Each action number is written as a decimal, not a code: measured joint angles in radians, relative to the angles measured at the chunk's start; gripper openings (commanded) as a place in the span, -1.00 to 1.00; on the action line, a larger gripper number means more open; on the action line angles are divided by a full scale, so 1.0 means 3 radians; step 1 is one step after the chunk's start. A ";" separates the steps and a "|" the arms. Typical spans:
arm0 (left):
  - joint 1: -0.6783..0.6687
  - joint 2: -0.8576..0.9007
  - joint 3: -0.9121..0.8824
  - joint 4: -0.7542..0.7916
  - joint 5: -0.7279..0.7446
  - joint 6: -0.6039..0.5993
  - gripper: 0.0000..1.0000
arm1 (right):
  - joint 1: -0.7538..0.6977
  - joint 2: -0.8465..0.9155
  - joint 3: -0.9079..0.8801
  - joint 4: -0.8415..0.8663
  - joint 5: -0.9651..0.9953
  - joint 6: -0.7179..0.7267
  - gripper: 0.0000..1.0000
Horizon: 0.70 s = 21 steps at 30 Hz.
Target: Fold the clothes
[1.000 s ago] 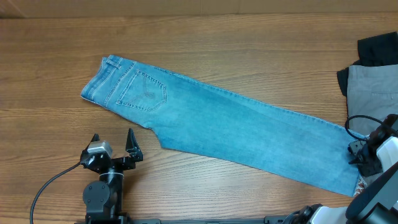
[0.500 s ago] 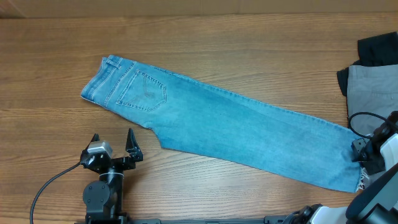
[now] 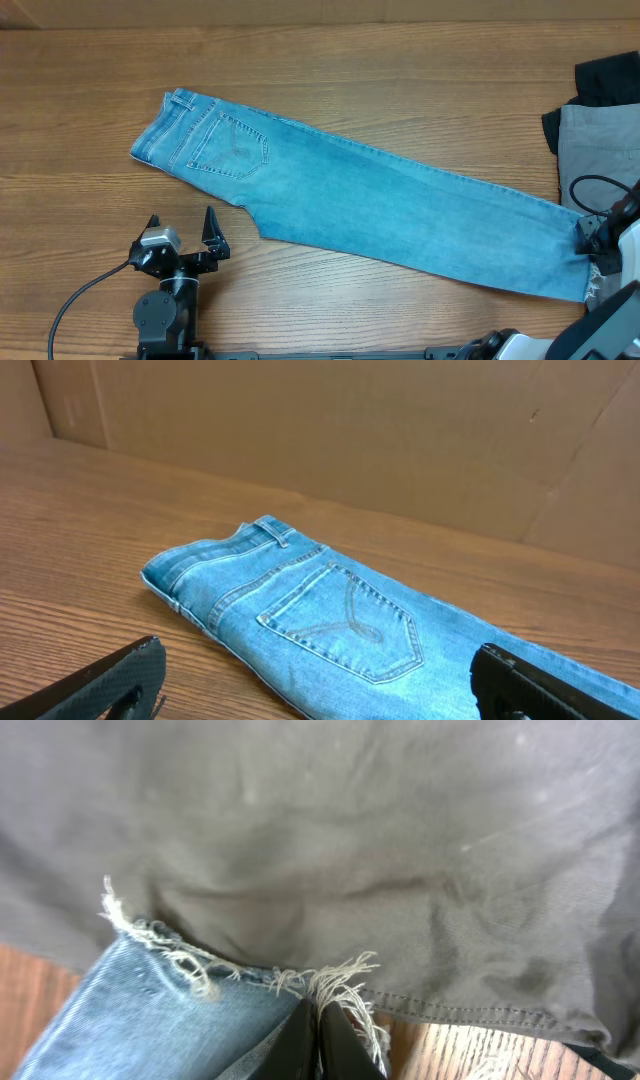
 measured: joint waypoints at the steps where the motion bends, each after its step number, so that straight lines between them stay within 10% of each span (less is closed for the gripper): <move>1: 0.0000 0.0000 0.0000 0.0000 0.0000 0.0000 0.99 | 0.0003 -0.0045 0.0000 0.0000 -0.0009 0.0005 -0.92; 21: 0.0000 0.0000 0.0000 0.0000 0.0001 0.0000 1.00 | 0.0281 -0.0359 0.0013 0.0558 -0.0698 0.0024 -0.92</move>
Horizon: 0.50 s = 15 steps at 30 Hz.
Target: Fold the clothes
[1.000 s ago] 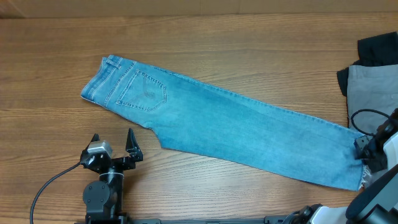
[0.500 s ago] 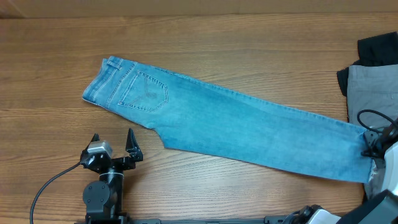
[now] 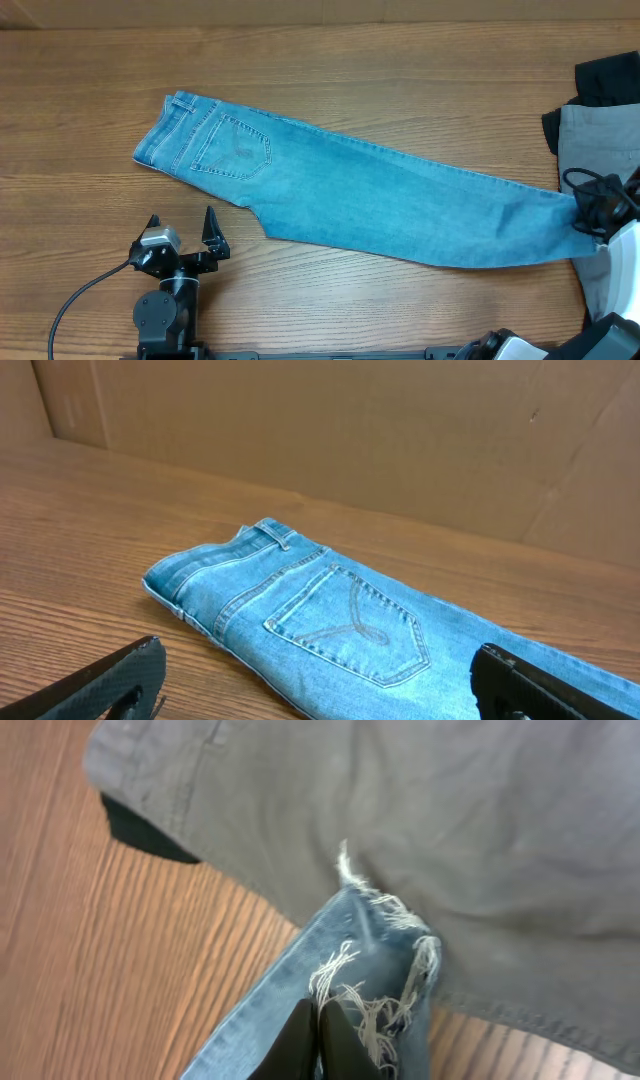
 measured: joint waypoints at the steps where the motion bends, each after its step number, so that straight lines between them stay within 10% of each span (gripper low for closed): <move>1: 0.0000 0.0000 0.0000 0.0000 -0.0001 0.0000 1.00 | 0.0014 0.0000 -0.0001 0.0000 -0.0004 0.0000 -0.92; 15: 0.0000 0.0000 0.0000 0.0000 0.0000 0.0000 0.99 | 0.0024 -0.0444 0.0132 -0.0261 0.0027 0.0009 -0.92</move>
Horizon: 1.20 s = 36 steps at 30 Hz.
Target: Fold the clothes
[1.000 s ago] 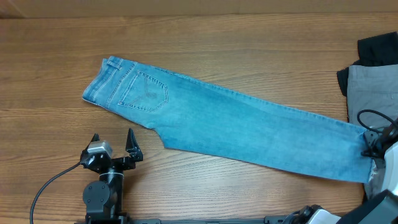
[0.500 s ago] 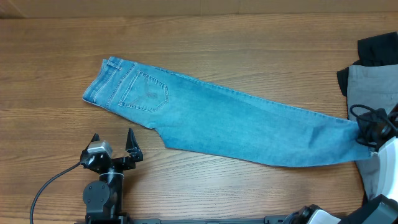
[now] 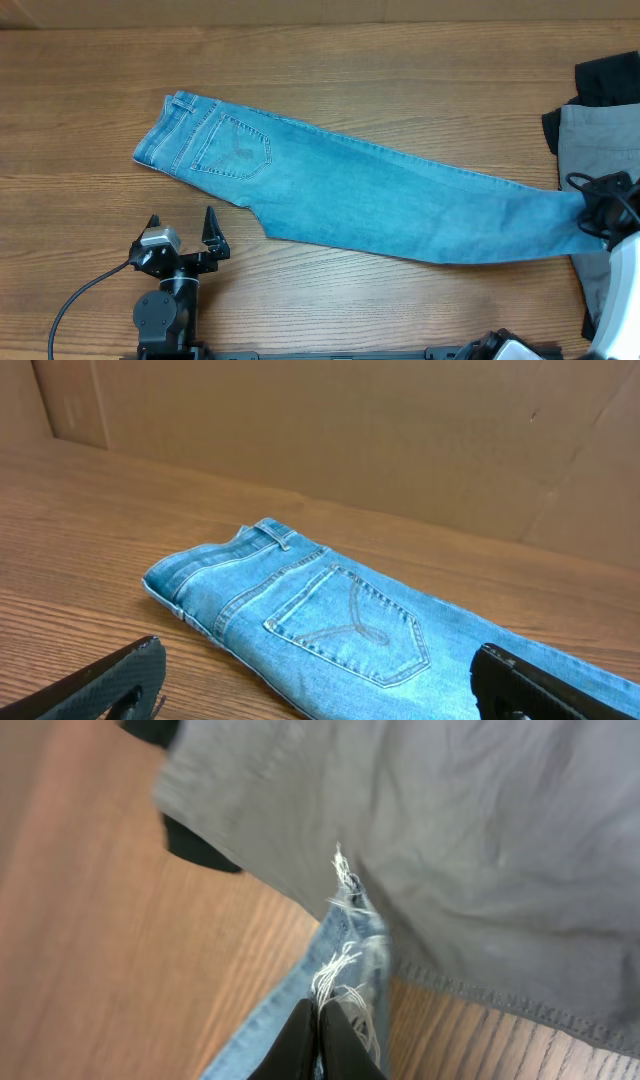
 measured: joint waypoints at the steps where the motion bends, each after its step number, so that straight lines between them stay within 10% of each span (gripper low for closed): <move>1: 0.0000 0.0000 0.0000 0.0000 -0.0001 0.0000 1.00 | 0.0001 -0.0046 0.0009 -0.0004 0.0003 0.0000 -0.88; 14: 0.0000 0.0000 0.0000 0.0000 0.0000 0.0000 1.00 | 0.0003 -0.0163 0.0041 -0.0201 0.0027 -0.0001 -0.92; 19: 0.0000 0.0000 0.0000 0.0001 -0.0001 0.0000 1.00 | 0.0003 -0.0122 0.0042 -0.0203 0.0061 -0.0020 -0.45; 36: 0.0000 0.0000 0.0000 0.0000 -0.0001 0.0000 1.00 | -0.0195 0.1095 -0.0008 -0.0264 0.0586 0.0130 -0.52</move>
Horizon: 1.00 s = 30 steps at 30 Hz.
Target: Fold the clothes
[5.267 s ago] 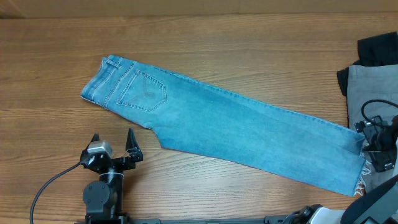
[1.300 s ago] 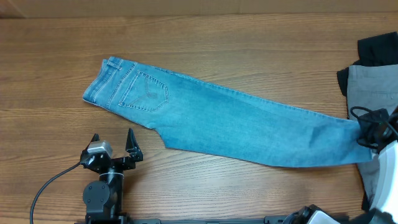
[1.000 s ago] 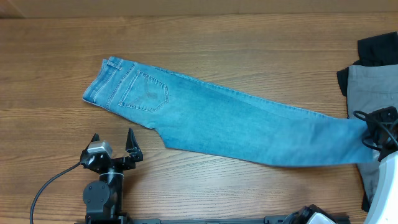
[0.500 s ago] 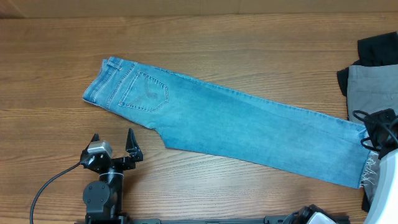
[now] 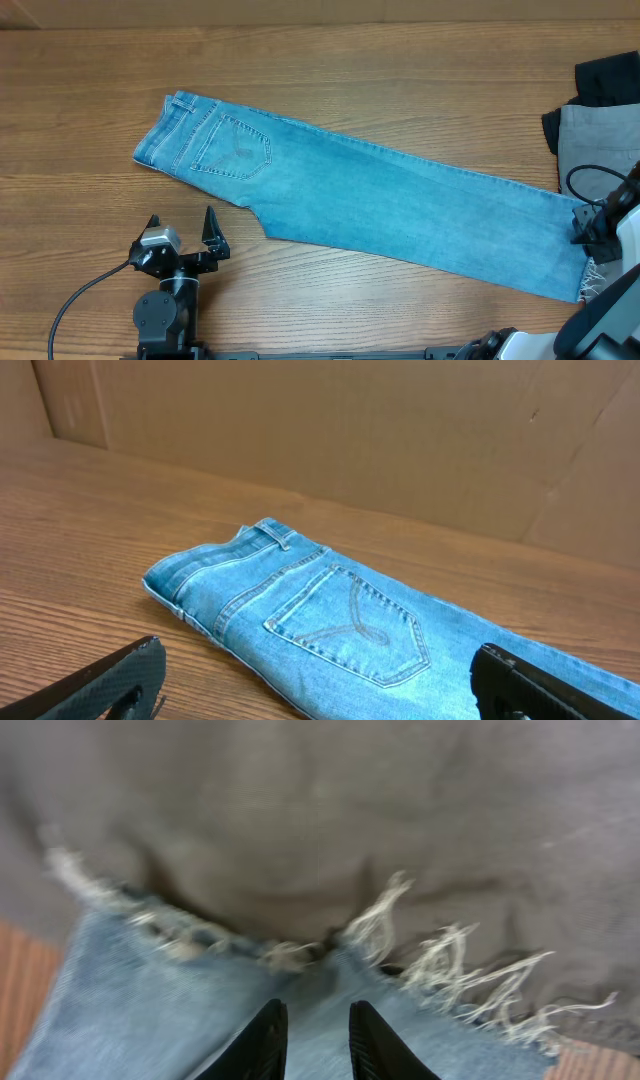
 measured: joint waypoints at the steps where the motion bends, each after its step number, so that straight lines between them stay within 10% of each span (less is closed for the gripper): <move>1: 0.0000 0.0000 0.0000 0.0000 0.0000 0.0000 1.00 | -0.0023 0.0008 -0.0001 0.0000 0.0024 0.0004 -0.52; 23: 0.0000 0.0000 0.0000 0.0000 0.0000 0.0000 1.00 | -0.0084 0.0027 -0.0172 0.0238 0.0186 -0.0107 -0.43; 30: 0.0000 0.0000 0.0000 0.0000 0.0000 0.0000 1.00 | -0.0084 0.0027 -0.0195 0.0238 0.0187 -0.0127 -0.92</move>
